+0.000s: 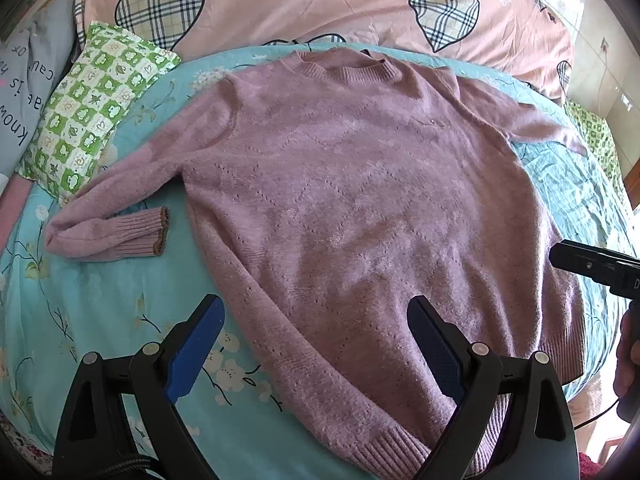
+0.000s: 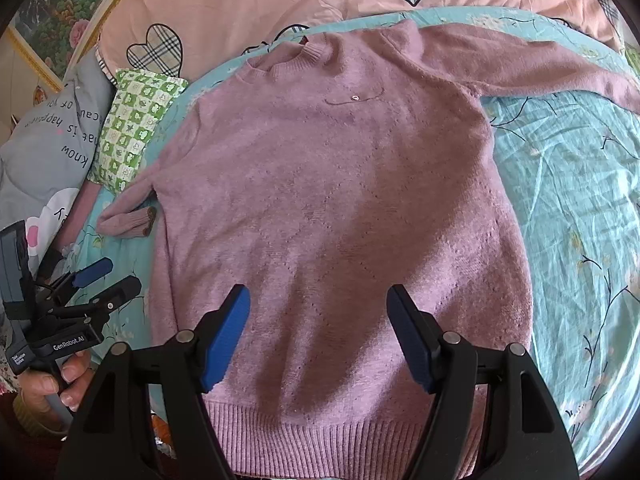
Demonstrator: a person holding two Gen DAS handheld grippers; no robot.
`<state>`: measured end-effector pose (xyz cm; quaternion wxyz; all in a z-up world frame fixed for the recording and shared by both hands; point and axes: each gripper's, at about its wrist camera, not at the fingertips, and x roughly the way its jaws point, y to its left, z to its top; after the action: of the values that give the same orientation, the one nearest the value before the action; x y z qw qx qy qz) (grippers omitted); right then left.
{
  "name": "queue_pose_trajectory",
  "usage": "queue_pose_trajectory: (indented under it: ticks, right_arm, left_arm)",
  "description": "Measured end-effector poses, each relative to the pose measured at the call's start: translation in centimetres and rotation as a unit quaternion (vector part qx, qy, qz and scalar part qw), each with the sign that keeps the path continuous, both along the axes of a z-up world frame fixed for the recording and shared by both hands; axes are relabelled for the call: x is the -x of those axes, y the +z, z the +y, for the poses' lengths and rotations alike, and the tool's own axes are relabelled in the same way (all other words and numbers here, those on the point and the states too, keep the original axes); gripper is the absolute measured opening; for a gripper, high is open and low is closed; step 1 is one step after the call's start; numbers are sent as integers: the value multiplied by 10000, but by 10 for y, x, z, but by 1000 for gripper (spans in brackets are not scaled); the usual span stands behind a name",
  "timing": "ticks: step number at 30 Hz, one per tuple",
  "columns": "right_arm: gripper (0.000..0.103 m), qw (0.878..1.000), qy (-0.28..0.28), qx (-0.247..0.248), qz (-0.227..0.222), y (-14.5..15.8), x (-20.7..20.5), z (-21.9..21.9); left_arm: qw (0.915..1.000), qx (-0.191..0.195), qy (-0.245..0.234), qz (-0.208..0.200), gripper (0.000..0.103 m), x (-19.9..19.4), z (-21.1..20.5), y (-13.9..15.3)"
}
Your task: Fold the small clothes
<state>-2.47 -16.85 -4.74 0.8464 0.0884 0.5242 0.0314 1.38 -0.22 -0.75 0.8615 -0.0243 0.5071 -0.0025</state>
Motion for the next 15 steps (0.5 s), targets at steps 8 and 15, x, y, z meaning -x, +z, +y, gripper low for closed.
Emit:
queue_pose_trajectory:
  ticks: [8, 15]
  right_arm:
    - [72, 9994, -198, -291, 30, -3, -4, -20]
    - [72, 9965, -518, -652, -48, -4, -12, -52]
  left_arm:
    - [9999, -144, 52, -62, 94, -9, -4, -5]
    - [9998, -192, 110, -3, 94, -25, -6, -7]
